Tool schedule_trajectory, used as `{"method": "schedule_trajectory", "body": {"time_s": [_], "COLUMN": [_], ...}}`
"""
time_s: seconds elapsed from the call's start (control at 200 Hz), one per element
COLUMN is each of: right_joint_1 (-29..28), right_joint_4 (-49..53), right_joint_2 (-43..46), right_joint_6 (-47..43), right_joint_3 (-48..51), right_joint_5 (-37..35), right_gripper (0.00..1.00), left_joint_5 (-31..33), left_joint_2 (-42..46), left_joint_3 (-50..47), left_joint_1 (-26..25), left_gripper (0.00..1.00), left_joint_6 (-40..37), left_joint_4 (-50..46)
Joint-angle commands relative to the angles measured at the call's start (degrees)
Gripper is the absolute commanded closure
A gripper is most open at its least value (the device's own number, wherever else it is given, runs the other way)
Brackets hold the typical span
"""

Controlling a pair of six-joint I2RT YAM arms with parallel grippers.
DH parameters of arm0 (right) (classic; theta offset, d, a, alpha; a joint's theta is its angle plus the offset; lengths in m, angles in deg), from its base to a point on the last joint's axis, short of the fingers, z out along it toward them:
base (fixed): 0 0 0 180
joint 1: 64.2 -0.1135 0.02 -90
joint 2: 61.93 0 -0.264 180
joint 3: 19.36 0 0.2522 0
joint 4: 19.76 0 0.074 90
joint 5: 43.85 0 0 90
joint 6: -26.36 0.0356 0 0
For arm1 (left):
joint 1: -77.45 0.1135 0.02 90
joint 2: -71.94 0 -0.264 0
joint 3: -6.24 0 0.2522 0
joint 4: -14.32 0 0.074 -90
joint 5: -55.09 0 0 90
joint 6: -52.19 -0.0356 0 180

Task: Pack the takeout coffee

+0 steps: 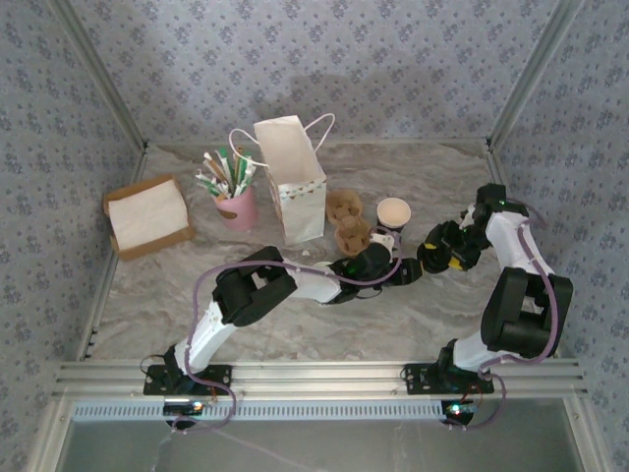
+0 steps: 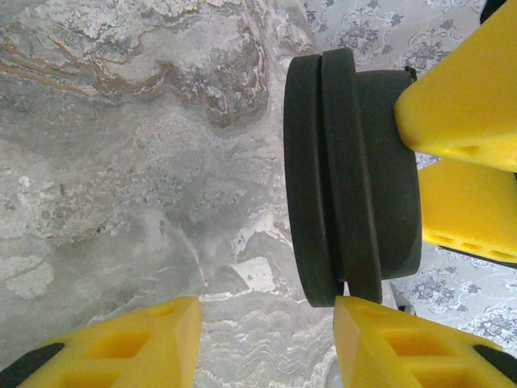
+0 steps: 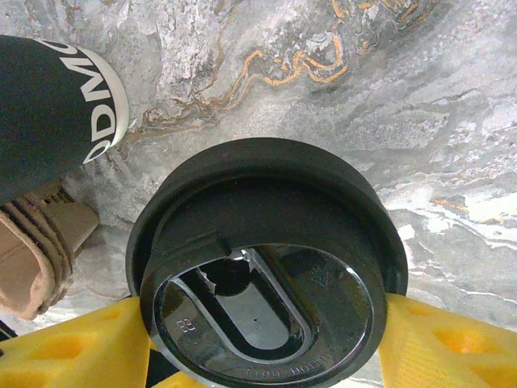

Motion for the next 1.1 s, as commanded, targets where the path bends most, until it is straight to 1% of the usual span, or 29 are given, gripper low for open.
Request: {"method": "schedule_trajectory", "body": {"time_s": [0.0,0.295,0.665,0.834,0.874,0.984,1.094], "right_joint_1": [0.68,0.83,1.13,1.09,1.17,1.48,2.09], "right_joint_4": [0.36,0.20,0.38,0.57,0.49,0.00,0.13], "right_joint_2": [-0.20,-0.35,0.05,0.45,0.53,0.21,0.16], "right_joint_6": [1.08,1.21,1.43,1.52,1.59,1.91,2.13], "right_joint_3": [0.26,0.50,0.61,0.94,1.17,1.67,1.67], "right_joint_5": [2.31,3.42,4.55,4.15,4.10,5.14,5.62], "right_gripper": [0.31,0.31,0.31,0.31,0.31,0.31,0.31], "left_joint_5": [-0.35,-0.79,0.13,-0.16,-0.28,-1.13,-1.27], "left_joint_2": [0.67,0.09,-0.14,-0.15,0.02,0.29,0.30], "left_joint_3": [-0.19,-0.34,-1.78,-1.74,-2.06,-3.17,-4.47], "left_joint_1": [0.30,0.57,1.41,1.60,1.61,1.37,0.93], "left_gripper": [0.53,0.53,0.52,0.52,0.51,0.46,0.46], "left_joint_6": [0.18,0.95,2.18,2.29,2.33,2.28,2.63], "left_joint_4": [2.56,3.78,4.01,3.94,4.52,7.94,10.84]}}
